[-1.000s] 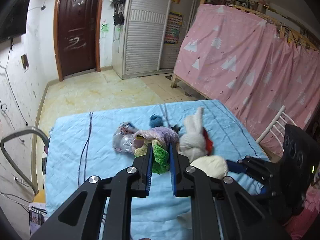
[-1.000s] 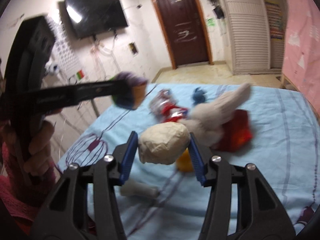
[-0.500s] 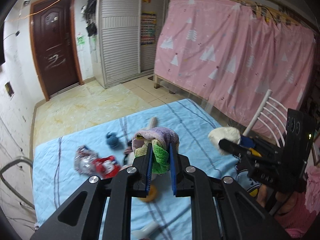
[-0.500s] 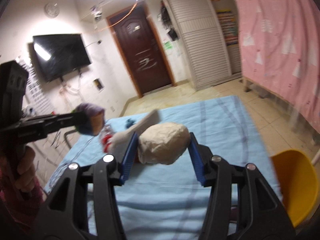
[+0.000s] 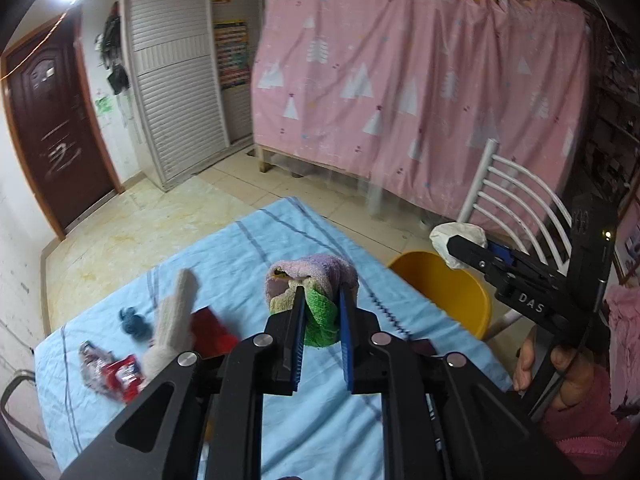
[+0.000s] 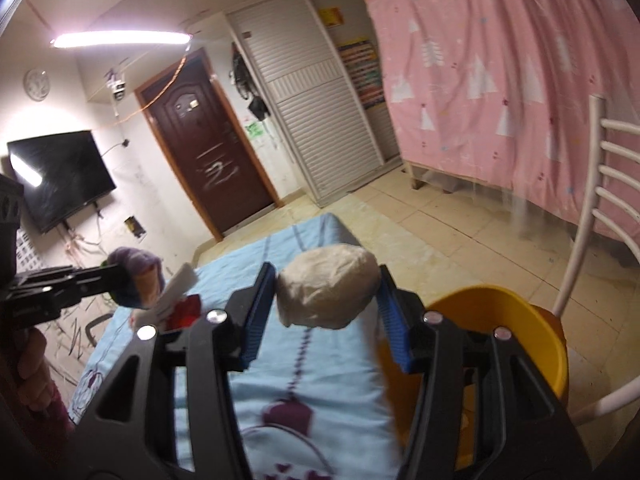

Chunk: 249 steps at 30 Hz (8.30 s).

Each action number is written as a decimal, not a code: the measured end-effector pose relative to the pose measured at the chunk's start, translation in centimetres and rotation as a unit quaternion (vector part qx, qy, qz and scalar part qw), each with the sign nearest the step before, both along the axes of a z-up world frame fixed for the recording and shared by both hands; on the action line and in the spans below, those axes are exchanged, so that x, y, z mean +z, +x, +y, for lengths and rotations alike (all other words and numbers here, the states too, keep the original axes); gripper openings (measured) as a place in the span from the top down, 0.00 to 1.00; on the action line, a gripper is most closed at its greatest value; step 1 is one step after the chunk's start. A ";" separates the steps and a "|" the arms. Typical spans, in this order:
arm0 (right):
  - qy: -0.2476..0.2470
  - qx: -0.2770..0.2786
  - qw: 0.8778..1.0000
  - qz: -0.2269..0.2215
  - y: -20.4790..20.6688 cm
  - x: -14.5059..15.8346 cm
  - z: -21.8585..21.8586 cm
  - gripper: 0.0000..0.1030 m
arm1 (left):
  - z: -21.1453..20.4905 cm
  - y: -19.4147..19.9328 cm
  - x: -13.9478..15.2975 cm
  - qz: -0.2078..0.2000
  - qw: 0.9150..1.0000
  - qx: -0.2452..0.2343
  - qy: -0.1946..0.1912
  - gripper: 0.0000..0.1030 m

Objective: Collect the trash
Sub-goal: 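Carry both items to the yellow bucket and open the right gripper over it, then open the left gripper to drop the green-purple cloth into the bucket, then return both grippers to the bed, then grasp the white nepia plastic bag with the left gripper while the right grasps the knitted bunny, then carry both items to the yellow bucket and open the right gripper over it, then open the left gripper to drop the nepia bag into the bucket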

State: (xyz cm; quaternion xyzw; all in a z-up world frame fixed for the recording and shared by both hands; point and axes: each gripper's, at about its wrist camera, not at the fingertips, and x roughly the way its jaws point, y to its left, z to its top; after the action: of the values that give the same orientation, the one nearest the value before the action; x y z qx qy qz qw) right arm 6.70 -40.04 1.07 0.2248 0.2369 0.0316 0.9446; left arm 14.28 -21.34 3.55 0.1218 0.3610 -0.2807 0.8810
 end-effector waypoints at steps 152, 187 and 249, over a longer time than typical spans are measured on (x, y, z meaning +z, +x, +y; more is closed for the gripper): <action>-0.110 0.242 0.963 0.040 8.4 1.9 26.0 0.60 | 25.6 12.2 -6.5 0.081 0.951 0.297 -0.034 0.78; -0.047 0.076 0.996 -0.005 4.7 2.0 9.4 0.60 | 8.6 7.1 1.0 -0.007 0.984 0.176 0.011 0.78; 0.013 -0.102 0.994 0.022 -2.3 -2.8 -7.5 0.58 | -15.5 2.6 -3.4 0.053 0.996 -0.065 0.012 0.52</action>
State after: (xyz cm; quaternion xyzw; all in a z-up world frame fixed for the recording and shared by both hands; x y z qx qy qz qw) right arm 4.44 -47.53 -1.71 0.2611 0.2334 -0.0672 0.9343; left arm 16.93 -36.85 0.11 0.1401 0.4016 -0.3391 0.8391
